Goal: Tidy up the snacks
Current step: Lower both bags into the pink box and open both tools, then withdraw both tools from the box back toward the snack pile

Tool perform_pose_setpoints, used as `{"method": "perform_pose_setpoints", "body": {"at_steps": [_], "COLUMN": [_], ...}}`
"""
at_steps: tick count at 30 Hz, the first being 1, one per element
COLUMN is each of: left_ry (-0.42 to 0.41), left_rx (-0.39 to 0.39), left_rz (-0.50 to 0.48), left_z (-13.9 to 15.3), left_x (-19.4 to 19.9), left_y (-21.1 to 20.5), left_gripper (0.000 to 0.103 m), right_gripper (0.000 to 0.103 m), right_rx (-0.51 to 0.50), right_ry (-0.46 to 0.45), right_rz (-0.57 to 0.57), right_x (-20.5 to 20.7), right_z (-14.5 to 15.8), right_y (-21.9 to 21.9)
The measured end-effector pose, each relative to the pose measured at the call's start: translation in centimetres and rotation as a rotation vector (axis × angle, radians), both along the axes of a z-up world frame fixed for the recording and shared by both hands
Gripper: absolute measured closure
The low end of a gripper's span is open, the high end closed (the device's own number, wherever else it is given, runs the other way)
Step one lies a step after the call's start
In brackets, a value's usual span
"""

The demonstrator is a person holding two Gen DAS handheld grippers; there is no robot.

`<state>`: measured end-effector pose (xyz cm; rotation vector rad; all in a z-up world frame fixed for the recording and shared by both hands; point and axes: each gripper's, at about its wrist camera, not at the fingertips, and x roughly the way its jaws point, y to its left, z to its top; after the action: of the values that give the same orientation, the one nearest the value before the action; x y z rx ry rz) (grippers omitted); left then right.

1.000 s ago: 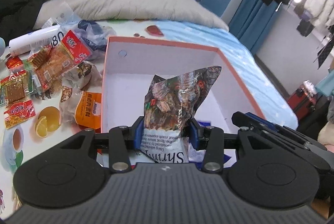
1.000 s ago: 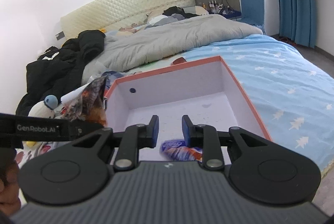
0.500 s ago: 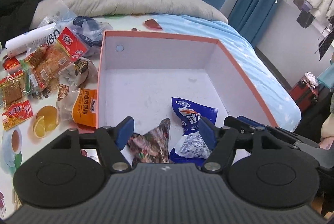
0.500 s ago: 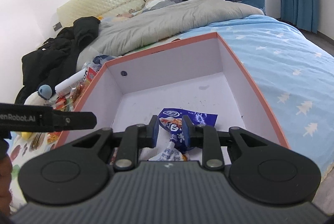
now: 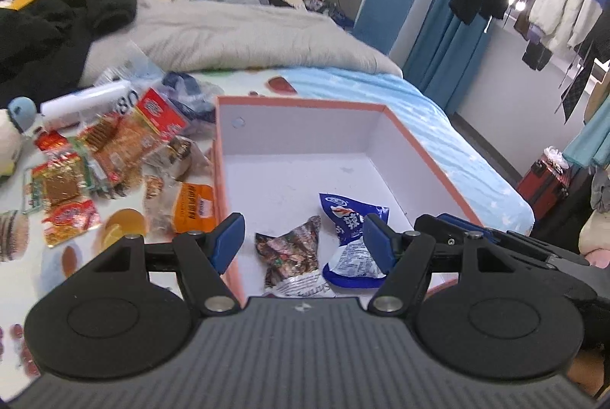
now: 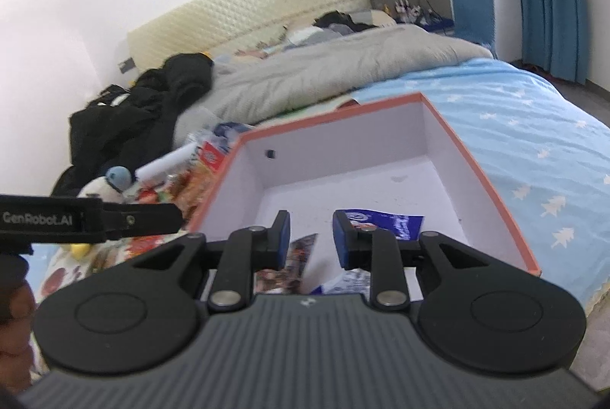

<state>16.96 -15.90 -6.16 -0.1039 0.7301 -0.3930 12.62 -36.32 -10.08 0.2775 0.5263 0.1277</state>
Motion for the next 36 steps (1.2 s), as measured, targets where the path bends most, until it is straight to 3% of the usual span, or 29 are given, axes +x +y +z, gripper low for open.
{"method": "perform_pose_setpoints", "body": {"at_steps": [5, 14, 36], "left_ry": [-0.027, -0.042, 0.028], "left_rx": [-0.058, -0.043, -0.072], "left_rz": [0.028, 0.114, 0.207], "left_z": [1.1, 1.9, -1.2], "left_x": [-2.8, -8.0, -13.4], "left_y": [3.0, 8.3, 14.0], "left_gripper": [0.030, 0.030, 0.030], "right_gripper": [0.074, 0.074, 0.074], "right_rx": [0.016, 0.018, -0.067], "right_ry": [-0.042, -0.085, 0.012], "right_rz": [0.013, 0.067, 0.196], "right_x": [-2.2, -5.3, -10.5], "right_z": [1.4, 3.0, 0.4], "right_y": [1.8, 5.2, 11.0]}}
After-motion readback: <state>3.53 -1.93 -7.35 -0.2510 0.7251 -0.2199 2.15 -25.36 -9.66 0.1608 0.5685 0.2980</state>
